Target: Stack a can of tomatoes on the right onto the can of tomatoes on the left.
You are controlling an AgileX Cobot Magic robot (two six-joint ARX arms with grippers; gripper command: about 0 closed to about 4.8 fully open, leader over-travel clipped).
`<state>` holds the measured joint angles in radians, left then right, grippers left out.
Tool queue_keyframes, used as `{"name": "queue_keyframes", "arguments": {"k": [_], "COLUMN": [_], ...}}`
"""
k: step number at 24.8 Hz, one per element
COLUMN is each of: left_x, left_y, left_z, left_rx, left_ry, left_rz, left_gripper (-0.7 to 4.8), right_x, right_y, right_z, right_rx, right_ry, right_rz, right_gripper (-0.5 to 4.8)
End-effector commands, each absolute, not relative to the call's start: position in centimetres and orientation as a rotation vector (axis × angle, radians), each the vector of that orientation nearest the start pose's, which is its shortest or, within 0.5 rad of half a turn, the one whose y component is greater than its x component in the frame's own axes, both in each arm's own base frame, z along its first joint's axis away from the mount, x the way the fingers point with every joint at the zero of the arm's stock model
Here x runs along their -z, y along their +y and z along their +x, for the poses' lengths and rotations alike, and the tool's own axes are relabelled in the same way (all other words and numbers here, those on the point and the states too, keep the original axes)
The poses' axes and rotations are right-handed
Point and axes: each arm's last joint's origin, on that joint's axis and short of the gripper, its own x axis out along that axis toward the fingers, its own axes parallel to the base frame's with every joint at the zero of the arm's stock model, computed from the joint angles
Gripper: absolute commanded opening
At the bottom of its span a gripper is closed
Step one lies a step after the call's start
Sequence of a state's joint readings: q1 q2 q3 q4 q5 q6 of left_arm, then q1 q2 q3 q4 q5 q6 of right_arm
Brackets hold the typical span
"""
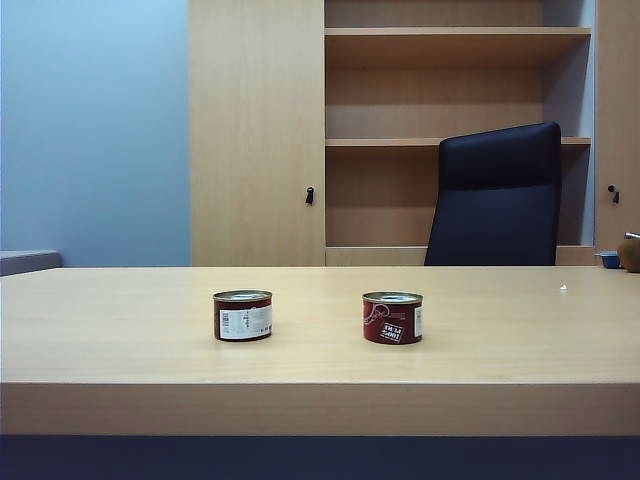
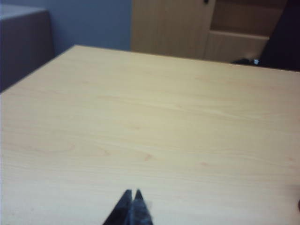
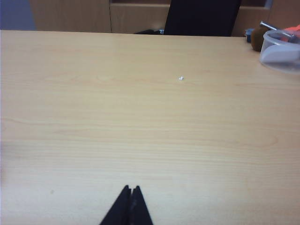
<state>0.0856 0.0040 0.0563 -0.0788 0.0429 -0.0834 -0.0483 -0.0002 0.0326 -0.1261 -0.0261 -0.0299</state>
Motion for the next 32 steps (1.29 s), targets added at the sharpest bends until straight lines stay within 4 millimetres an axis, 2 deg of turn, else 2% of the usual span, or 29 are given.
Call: {"name": "queue_keyframes", "arguments": {"k": [1, 3, 5, 8, 12, 16, 20, 22, 23, 24, 27, 29, 32], "left_x": [-18.7, -19.6, -20.6, -22.4, -23.9, -24.6, -25.0, -24.7, -24.3, -24.1, -23.4, -22.9, -22.6], "left_y": [0.7, 0.6, 0.5, 0.3, -0.4, -0.8, -0.8, -0.9, -1.3, -1.6, -2.4, -3.1, -4.0], "left_z": [9.1, 8.9, 8.6, 8.0, 8.0, 9.6, 13.6, 15.6, 16.7, 17.3, 18.4, 18.6, 18.7], "left_rx": [-0.047, -0.032, 0.013, 0.065, 0.291, 0.519, 0.630, 0.754, 0.806, 0.823, 0.858, 0.893, 0.935], "left_ry": [-0.023, -0.047, -0.076, -0.123, -0.114, 0.011, 0.191, 0.260, 0.300, 0.325, 0.391, 0.421, 0.444], "left_rz": [-0.085, -0.083, -0.079, -0.072, -0.056, -0.077, -0.075, -0.071, -0.076, -0.081, -0.096, -0.101, -0.100], "left_gripper": [-0.05, -0.05, -0.05, -0.05, -0.05, -0.05, -0.05, -0.05, -0.05, -0.05, -0.05, -0.05, -0.05], "right_x": [-17.1, -17.7, -19.0, -21.1, -23.3, -25.1, -27.4, -28.0, -28.1, -28.0, -26.9, -25.7, -23.3], "right_y": [-0.4, -0.4, -0.4, -0.3, -0.1, 0.4, 0.9, 2.1, 3.4, 4.4, 7.7, 9.7, 12.6], "right_z": [9.3, 9.2, 8.9, 8.1, 7.8, 8.8, 12.5, 14.8, 16.2, 17.2, 19.5, 20.9, 23.5], "right_rx": [0.027, 0.029, 0.027, 0.020, -0.039, -0.227, -0.375, -0.490, -0.563, -0.596, -0.641, -0.619, -0.617], "right_ry": [0.072, 0.056, 0.017, 0.015, 0.065, 0.120, 0.252, 0.304, 0.332, 0.344, 0.387, 0.415, 0.472], "right_rz": [-0.022, 0.018, 0.111, 0.131, 0.134, 0.146, 0.051, -0.004, -0.038, -0.067, -0.143, -0.213, -0.285], "right_gripper": [-0.01, -0.02, -0.02, -0.01, -0.01, 0.00, 0.26, 0.96, 1.75, 2.28, 3.46, 3.91, 4.01]}}
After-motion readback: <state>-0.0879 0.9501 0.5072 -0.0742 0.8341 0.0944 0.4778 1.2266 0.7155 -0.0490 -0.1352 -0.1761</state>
